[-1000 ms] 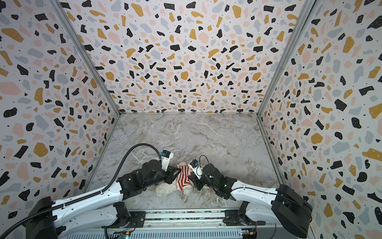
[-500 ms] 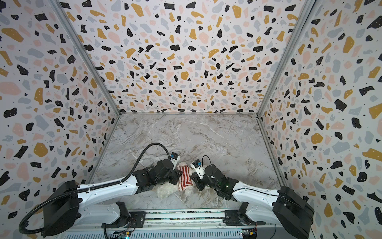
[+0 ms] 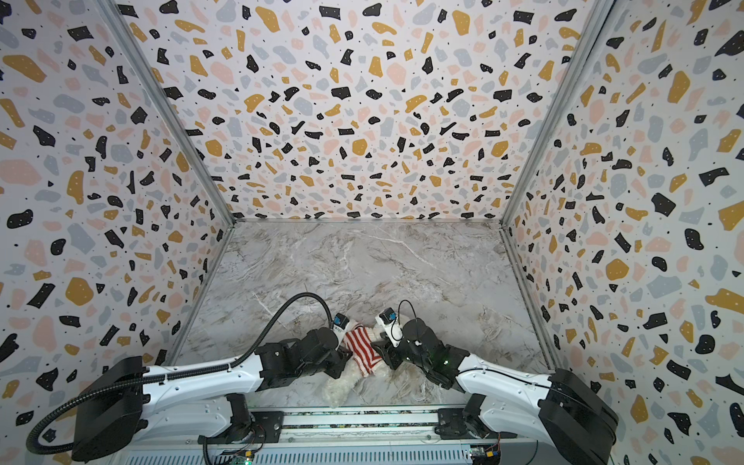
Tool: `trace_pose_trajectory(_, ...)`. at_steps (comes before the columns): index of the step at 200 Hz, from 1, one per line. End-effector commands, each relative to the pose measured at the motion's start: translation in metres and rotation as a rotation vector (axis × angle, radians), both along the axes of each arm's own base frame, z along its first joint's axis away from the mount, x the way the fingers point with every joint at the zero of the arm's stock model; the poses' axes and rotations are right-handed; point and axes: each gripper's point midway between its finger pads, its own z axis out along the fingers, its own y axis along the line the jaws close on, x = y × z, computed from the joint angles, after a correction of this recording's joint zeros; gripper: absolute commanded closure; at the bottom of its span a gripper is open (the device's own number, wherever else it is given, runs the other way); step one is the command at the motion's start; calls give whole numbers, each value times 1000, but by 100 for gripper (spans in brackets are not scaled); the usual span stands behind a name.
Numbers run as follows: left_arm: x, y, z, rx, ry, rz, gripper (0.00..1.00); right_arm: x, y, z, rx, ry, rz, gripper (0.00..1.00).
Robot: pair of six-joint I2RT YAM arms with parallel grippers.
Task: Dress the teddy bear
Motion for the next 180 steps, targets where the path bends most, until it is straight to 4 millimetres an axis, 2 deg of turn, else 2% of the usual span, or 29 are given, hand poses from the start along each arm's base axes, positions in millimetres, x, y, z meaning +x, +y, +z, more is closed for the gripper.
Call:
trace_pose_trajectory(1,-12,-4,-2,-14,30,-34,80,14,1,23,9,-45,-40,54)
trace_pose_trajectory(29,-15,-11,20,-131,31,-33,74,26,0,15,-21,-38,-63,54)
trace_pose_trajectory(54,-10,-9,42,-170,-4,-12,72,26,0,2,-44,-16,-63,56)
trace_pose_trajectory(77,5,-4,62,-201,-49,36,72,25,-5,-5,-49,-6,-77,61)
trace_pose_trajectory(104,36,3,68,-194,-76,104,71,23,-10,-10,-57,-4,-91,64)
trace_pose_trajectory(124,54,-1,66,-181,-81,125,70,22,-11,-15,-58,6,-94,66)
trace_pose_trajectory(139,60,-6,55,-145,-68,111,69,21,-12,-17,-60,13,-94,67)
trace_pose_trajectory(166,52,-10,21,-80,8,64,68,22,-17,-19,-60,11,-112,68)
trace_pose_trajectory(180,44,-10,10,-92,44,53,69,23,-20,-20,-60,16,-124,69)
